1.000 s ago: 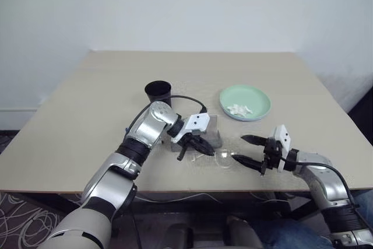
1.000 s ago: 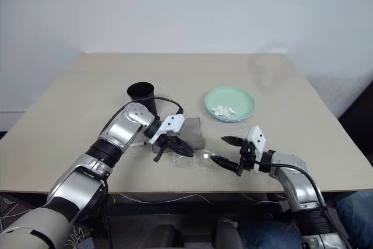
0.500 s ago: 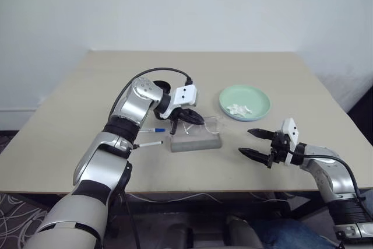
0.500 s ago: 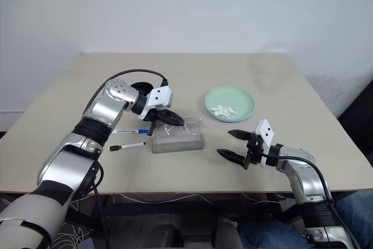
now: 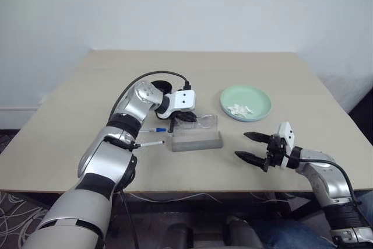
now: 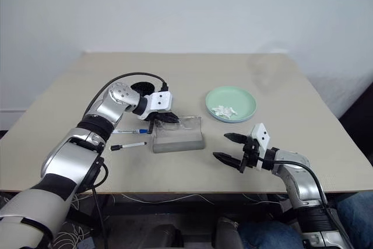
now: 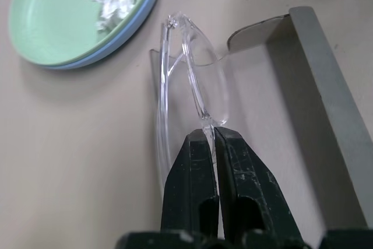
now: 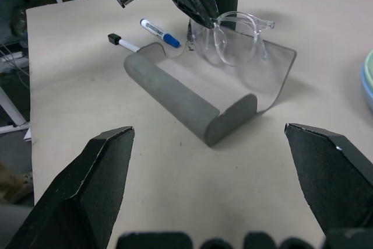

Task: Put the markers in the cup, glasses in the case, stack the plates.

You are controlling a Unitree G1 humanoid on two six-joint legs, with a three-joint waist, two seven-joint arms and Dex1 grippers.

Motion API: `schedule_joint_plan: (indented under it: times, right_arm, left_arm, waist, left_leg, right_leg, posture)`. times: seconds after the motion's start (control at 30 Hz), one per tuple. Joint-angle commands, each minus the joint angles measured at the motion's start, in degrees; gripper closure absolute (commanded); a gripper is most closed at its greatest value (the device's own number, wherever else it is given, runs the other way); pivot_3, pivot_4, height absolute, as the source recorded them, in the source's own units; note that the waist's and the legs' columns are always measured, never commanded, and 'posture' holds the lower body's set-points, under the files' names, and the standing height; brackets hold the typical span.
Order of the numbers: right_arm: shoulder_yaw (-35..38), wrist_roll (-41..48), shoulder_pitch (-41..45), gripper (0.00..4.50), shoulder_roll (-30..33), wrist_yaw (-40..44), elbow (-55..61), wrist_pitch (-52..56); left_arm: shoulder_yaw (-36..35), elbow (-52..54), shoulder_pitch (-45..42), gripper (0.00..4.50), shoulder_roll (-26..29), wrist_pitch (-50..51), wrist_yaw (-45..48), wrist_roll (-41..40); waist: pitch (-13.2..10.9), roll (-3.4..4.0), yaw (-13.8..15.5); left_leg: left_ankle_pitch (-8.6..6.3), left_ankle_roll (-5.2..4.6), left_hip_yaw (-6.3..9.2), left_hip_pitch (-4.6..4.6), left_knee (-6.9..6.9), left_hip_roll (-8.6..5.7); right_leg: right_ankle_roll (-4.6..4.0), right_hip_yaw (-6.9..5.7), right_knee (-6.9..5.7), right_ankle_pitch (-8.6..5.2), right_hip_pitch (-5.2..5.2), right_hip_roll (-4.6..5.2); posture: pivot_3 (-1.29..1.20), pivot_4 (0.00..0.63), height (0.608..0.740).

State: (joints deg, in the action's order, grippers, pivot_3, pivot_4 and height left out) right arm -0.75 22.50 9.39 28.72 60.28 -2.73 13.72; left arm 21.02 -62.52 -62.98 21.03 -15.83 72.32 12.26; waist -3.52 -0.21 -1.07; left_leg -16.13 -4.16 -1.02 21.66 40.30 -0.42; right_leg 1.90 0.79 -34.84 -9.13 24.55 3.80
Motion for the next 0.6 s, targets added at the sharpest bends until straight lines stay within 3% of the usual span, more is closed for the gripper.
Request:
schedule_joint_plan:
  times: [0.03, 0.6]
  right_arm:
    - [0.41, 0.82, 0.42, 0.0, -0.06, -0.23, 2.46, -0.28]
    - [-0.65, 0.92, 1.53, 0.0, -0.64, -2.04, 5.04, 2.57]
  left_arm:
    - [-0.28, 0.2, 0.8, 4.47, -0.98, 0.19, 1.67, -0.23]
    - [-2.39, 4.08, 0.98, 4.47, 0.1, 1.97, 4.86, -1.28]
  waist:
    - [0.0, 0.0, -0.01]
    - [0.0, -0.05, -0.03]
  left_leg:
    - [0.0, 0.0, -0.01, -0.01, 0.0, 0.0]
    - [-0.01, -0.01, -0.03, -0.02, 0.01, 0.03]
  right_leg:
    - [0.0, 0.01, 0.0, 0.0, 0.0, 0.0]
    - [0.0, 0.02, -0.02, 0.0, 0.01, -0.01]
  posture:
    - [0.0, 0.0, 0.721]
    - [0.0, 0.0, 0.721]
